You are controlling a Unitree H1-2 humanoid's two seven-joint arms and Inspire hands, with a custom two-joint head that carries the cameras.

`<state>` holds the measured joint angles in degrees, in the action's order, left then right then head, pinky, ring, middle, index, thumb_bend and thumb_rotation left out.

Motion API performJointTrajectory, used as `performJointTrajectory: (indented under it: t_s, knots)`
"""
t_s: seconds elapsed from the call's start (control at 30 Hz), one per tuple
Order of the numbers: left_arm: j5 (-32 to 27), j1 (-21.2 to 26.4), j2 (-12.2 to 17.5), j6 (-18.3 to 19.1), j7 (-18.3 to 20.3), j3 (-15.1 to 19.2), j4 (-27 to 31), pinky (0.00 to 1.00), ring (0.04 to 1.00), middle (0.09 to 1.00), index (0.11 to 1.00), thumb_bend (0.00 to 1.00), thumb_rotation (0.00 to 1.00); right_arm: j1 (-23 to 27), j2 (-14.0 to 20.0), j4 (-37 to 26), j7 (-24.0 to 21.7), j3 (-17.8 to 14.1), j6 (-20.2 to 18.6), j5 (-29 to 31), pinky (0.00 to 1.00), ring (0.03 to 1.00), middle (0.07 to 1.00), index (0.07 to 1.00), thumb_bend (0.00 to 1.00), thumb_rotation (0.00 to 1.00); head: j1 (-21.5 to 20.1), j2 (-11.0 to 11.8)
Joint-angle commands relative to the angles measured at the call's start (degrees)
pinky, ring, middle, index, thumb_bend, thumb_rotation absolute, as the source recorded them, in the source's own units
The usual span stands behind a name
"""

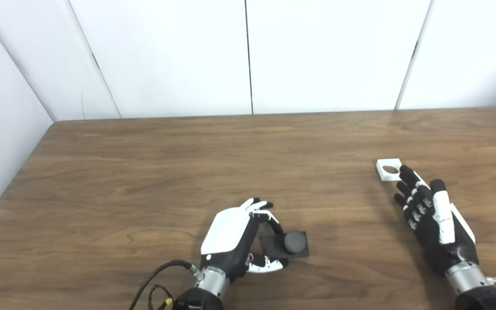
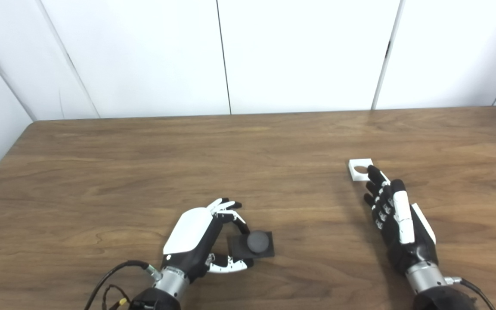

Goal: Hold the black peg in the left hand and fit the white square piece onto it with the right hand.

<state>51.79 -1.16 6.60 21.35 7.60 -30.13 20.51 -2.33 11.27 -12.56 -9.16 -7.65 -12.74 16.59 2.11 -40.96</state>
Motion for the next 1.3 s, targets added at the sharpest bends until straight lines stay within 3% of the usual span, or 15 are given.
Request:
performJointTrajectory:
  t_s: [0.0, 0.3, 0.37, 0.47, 0.53, 0.6, 0.7, 0.83, 1.07, 1.27]
  knots:
    - [0.6, -1.3, 0.1, -0.8, 2.6, -1.3, -0.4, 0.88, 0.944, 0.880, 0.495, 0.51, 0.09, 1.0, 0.5, -2.7, -0.6, 0.1, 0.8, 0.6, 1.00, 1.000, 0.997, 0.949, 0.62, 1.00, 0.1, 0.0]
    - [1.2, -0.6, 0.0, -1.2, 2.1, -0.7, -1.5, 0.86, 0.940, 0.878, 0.494, 0.51, 0.08, 1.7, 0.5, -2.6, 0.4, -0.5, 0.8, 0.0, 0.99, 1.000, 0.982, 0.930, 0.64, 0.98, 0.2, -0.2]
    - [1.1, -0.6, 0.0, -1.2, 2.0, -0.6, -1.6, 0.86, 0.939, 0.877, 0.494, 0.51, 0.08, 2.5, 0.3, -2.6, 1.2, -1.1, 1.9, -0.7, 0.94, 0.972, 0.954, 0.898, 0.67, 0.86, 0.2, -0.2]
    - [1.8, -0.6, 0.1, -1.3, 1.8, -0.6, -1.7, 0.85, 0.934, 0.876, 0.494, 0.51, 0.08, 4.5, 2.1, -3.4, 2.0, -0.8, 4.4, -5.5, 0.90, 0.961, 0.952, 0.895, 0.64, 0.69, 0.0, -0.2]
    - [1.8, -0.7, 0.1, -1.2, 1.9, -0.5, -1.7, 0.85, 0.939, 0.880, 0.494, 0.51, 0.09, 7.4, 5.3, -4.5, 3.2, 0.2, 5.1, -13.4, 0.92, 0.967, 0.947, 0.881, 0.70, 0.63, -0.2, -0.2]
    - [1.7, -0.7, 0.0, -1.2, 1.8, -0.4, -1.7, 0.86, 0.941, 0.882, 0.494, 0.51, 0.09, 9.6, 8.2, -4.9, 3.6, 1.3, 5.8, -19.9, 0.93, 0.969, 0.947, 0.877, 0.72, 0.63, -0.3, -0.2]
    - [1.7, -0.9, -0.2, -1.5, 1.5, -0.4, -2.0, 0.85, 0.938, 0.882, 0.494, 0.51, 0.09, 13.5, 12.2, -5.7, 2.5, 2.8, 3.2, -25.4, 0.99, 0.990, 0.970, 0.870, 0.78, 0.58, -0.4, -0.2]
    - [1.7, -1.0, -0.5, -1.6, 1.6, -0.5, -2.0, 0.85, 0.942, 0.887, 0.495, 0.51, 0.09, 18.0, 16.0, -5.4, 1.5, 5.9, 0.0, -33.7, 0.98, 0.987, 0.968, 0.835, 0.82, 0.52, -0.2, -0.2]
    - [3.0, -1.1, -0.5, -2.4, 1.3, -0.6, -2.4, 0.98, 0.935, 0.878, 0.495, 0.51, 0.09, 21.2, 17.8, -3.1, -1.2, 8.2, -2.3, -37.1, 0.96, 0.987, 0.956, 0.784, 0.83, 0.45, -0.6, -0.2]
    - [3.4, -1.2, -0.4, -2.8, 1.6, -0.4, -2.2, 1.00, 0.938, 0.876, 0.495, 0.51, 0.09, 22.2, 18.9, -0.4, -2.8, 9.1, -1.8, -38.5, 0.95, 0.997, 0.962, 0.790, 0.83, 0.44, -0.9, -0.3]
